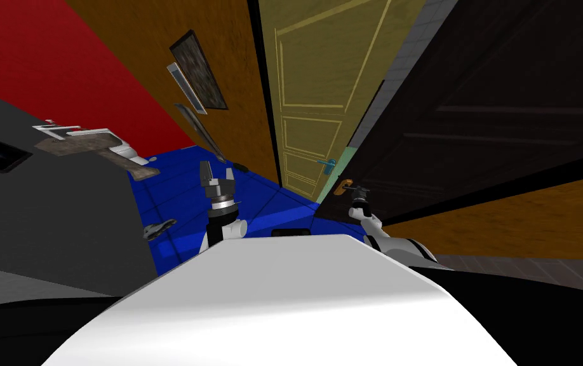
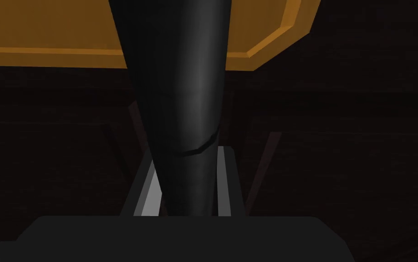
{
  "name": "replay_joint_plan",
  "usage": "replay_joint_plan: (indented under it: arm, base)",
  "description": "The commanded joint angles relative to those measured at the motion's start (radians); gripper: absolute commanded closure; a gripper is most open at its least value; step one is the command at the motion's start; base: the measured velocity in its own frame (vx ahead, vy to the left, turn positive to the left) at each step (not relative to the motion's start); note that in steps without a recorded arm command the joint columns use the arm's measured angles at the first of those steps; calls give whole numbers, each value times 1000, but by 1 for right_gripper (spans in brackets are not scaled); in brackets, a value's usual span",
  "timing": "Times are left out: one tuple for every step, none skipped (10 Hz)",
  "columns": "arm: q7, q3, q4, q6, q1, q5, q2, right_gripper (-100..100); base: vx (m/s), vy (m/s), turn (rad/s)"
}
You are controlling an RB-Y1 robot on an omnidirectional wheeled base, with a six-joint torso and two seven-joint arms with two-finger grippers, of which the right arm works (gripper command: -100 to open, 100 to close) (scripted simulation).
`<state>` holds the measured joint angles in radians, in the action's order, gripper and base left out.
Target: Pull the door open
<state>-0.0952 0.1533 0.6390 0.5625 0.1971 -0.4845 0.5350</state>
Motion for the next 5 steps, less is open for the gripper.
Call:
replay_joint_plan:
  arm:
    - [8,14,12,-11,-14,-5,10,100]
    - [7,14,12,-11,-14,-5,10,100]
    - [6,13,12,-11,-14,-5,11,100]
    - [6,13,12,-11,-15,-5,11,100]
    - [5,12,13,-10,-15,-5,12,100]
  base:
    - [-239,13,7]
    - [-224,-4,-3]
    - [-253,-31,20]
    - [-283,-8,28]
    - [-249,6,11]
